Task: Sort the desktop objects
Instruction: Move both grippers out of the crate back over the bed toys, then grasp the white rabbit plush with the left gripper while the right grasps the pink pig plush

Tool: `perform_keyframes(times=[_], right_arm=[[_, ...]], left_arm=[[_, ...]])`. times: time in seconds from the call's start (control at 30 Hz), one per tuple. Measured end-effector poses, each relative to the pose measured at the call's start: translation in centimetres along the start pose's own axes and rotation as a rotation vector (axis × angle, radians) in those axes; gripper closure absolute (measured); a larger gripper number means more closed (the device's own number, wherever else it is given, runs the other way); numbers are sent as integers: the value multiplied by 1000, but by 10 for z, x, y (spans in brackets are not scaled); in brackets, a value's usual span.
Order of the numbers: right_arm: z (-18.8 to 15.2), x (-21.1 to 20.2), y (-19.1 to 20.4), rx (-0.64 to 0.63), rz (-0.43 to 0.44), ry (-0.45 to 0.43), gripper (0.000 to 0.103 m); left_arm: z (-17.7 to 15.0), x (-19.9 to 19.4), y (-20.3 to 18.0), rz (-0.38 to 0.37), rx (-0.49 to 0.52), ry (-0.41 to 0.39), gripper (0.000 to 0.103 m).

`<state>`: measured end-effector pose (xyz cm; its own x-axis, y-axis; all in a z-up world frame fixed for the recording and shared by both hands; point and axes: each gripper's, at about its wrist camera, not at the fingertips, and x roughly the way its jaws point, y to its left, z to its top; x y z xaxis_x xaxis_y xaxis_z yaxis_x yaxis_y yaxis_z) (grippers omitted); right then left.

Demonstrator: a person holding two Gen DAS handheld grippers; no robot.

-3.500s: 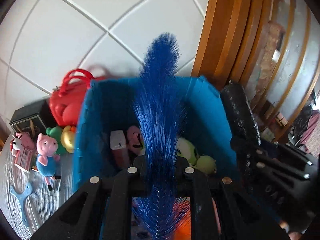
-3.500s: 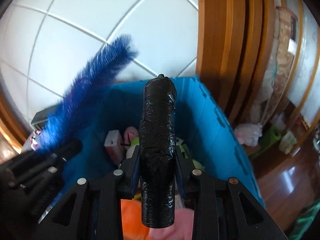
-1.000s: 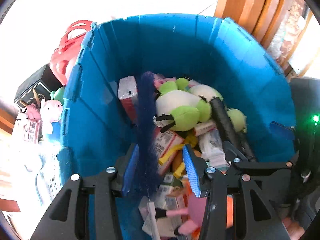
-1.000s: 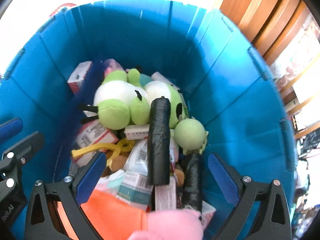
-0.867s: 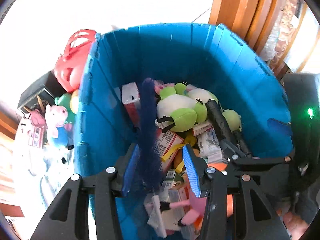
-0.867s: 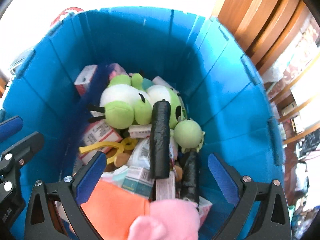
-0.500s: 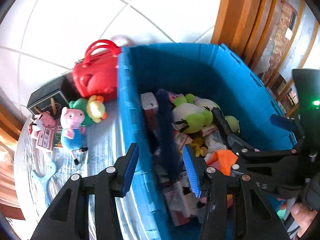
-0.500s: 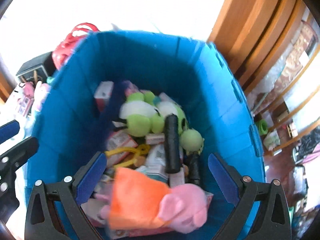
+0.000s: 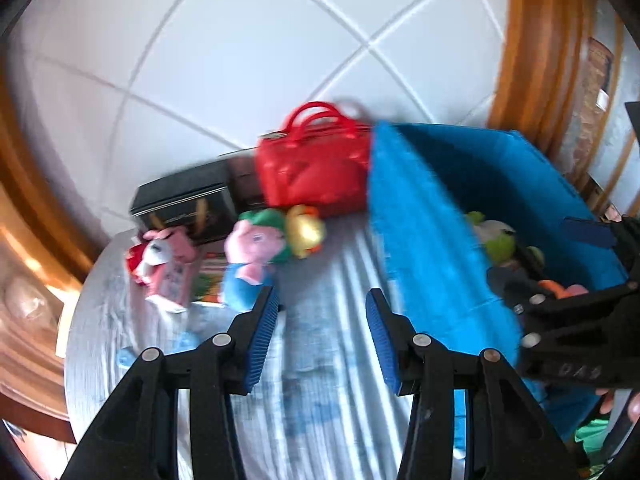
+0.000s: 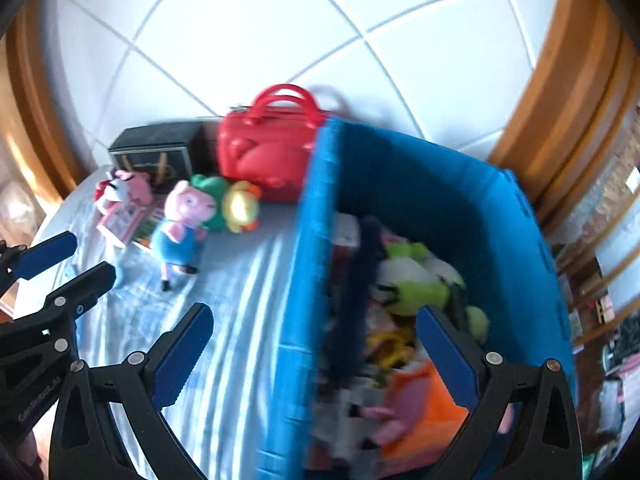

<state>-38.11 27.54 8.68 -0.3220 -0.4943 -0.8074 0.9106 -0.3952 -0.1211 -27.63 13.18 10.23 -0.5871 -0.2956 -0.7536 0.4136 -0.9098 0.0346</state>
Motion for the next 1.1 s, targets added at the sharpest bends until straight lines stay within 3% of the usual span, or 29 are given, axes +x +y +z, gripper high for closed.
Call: perform_keyframes(times=[0.37, 0.63, 0.83, 1.1], right_arm=[[22, 53, 102, 27, 139, 58, 0], [29, 121, 132, 63, 158, 159, 0], [40, 179, 141, 78, 146, 221, 0], [58, 258, 152, 98, 148, 279, 0]], left_arm=[[-29, 32, 174, 30, -139, 33, 58], [-32, 82, 273, 51, -192, 77, 58], [-21, 142, 315, 75, -200, 106, 58], [-16, 254, 343, 31, -144, 171, 58]])
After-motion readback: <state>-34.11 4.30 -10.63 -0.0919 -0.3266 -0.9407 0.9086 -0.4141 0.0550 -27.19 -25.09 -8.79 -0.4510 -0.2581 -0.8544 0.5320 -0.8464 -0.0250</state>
